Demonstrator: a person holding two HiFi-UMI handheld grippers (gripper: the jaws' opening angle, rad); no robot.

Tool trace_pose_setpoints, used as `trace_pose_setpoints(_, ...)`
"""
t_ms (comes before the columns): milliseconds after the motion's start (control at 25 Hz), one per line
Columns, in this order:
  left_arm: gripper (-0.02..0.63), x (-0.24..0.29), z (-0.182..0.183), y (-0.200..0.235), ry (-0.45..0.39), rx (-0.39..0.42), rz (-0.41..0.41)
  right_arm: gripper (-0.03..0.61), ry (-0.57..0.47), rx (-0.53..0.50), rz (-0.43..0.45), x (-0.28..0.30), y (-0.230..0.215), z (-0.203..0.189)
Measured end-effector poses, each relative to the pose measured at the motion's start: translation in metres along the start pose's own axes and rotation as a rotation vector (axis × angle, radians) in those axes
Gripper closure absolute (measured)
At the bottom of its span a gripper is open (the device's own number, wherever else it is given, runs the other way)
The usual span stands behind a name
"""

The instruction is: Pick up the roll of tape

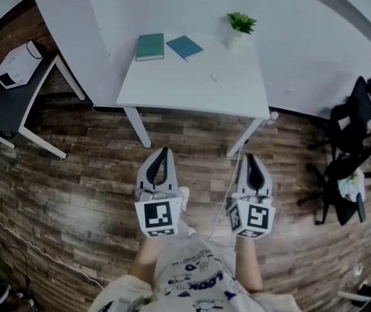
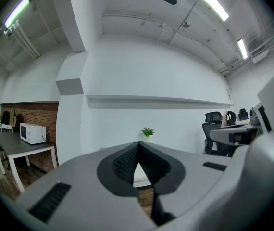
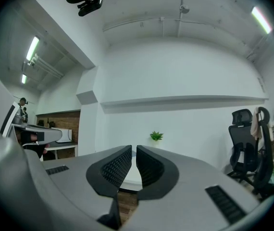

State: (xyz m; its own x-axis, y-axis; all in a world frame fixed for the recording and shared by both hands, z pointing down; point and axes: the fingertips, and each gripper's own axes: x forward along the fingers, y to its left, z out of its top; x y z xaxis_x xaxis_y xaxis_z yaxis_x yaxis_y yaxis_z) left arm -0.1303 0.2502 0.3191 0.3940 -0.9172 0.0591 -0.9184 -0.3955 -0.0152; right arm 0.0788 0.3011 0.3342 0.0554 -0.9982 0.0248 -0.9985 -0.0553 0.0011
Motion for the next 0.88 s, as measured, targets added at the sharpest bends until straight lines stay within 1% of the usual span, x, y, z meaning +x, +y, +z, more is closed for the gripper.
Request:
trace_pose_setpoints(120,0.612,0.021,-0.001,0.002,0.002,-0.001,0.001,0.549,0.003,0.003,-0.004,0.019,-0.008,-0.001)
trace_pose_setpoints(240,0.612,0.046,-0.004,0.005,0.004,0.014,-0.005,0.549,0.018,0.0,-0.009,0.041,-0.014,-0.005)
trace_pose_setpoints(360,0.612,0.078,-0.005,0.01,0.009,-0.015,-0.006,0.549,0.017,0.001,-0.013,0.072,-0.019,-0.007)
trace_pose_setpoints(640,0.612,0.171,-0.004,0.027,0.027,-0.026,-0.033,0.549,0.028,-0.004,-0.027,0.162,-0.028,-0.006)
trace_pose_setpoints(880,0.612,0.261,0.005,0.047,0.03,-0.022,-0.058,0.549,0.03,-0.009,-0.038,0.248,-0.038,0.0)
